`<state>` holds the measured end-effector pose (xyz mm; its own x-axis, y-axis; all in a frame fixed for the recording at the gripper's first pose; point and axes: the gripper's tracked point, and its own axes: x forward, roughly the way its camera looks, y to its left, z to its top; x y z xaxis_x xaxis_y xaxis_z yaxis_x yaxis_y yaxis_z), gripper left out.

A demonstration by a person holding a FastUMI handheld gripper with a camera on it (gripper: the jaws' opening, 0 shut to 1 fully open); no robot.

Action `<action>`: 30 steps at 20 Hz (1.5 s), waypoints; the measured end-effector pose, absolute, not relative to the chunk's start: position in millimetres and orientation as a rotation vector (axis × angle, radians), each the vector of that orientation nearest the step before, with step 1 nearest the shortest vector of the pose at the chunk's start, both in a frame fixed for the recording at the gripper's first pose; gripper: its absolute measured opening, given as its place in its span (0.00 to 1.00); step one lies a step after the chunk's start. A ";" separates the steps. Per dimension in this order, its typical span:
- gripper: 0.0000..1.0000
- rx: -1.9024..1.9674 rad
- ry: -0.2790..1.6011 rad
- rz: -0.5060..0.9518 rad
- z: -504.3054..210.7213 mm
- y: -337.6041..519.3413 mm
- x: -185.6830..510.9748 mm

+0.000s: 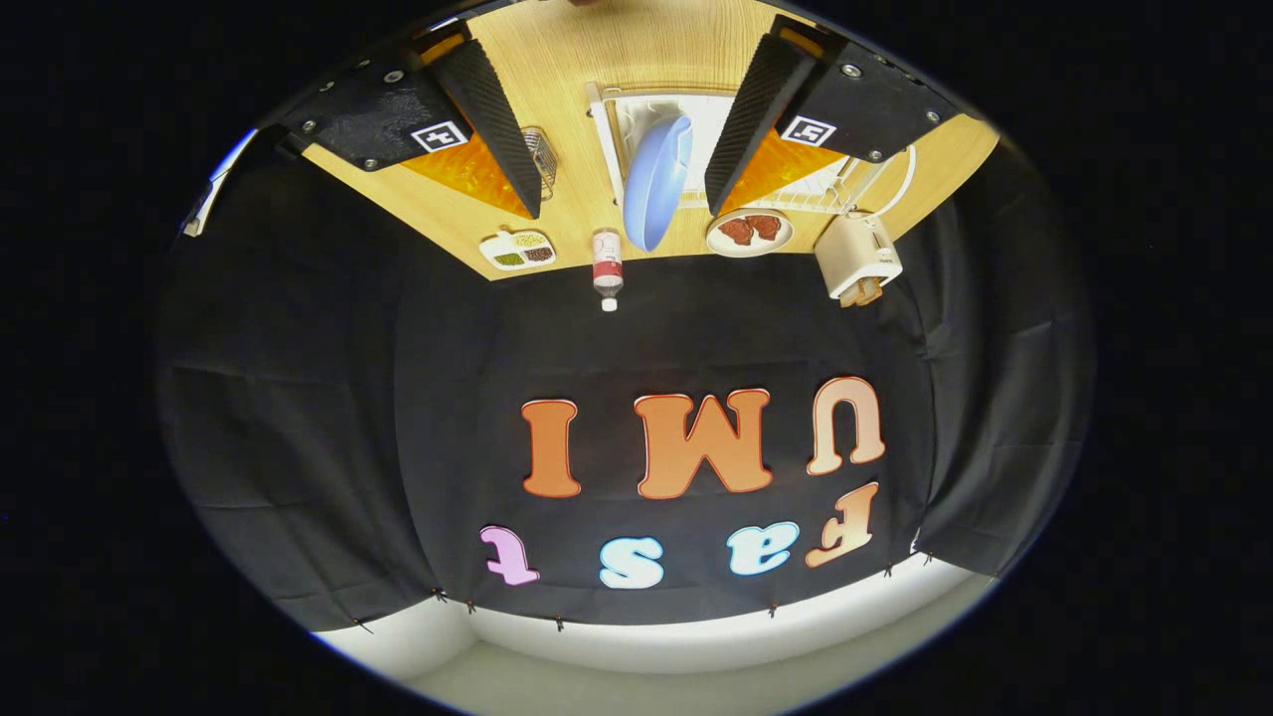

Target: Take the plate from the dish rack, then take the spoon from the basket and place it into the plate.

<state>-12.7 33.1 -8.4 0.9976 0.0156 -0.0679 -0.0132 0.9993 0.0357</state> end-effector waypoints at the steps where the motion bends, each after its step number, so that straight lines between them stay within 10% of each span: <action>1: 0.99 0.039 0.071 0.022 -8.9 36.1 -11.0; 23: 0.99 -0.027 0.502 0.002 -101.8 66.2 122.7; 30: 0.69 0.004 0.625 -0.016 -137.2 78.4 150.9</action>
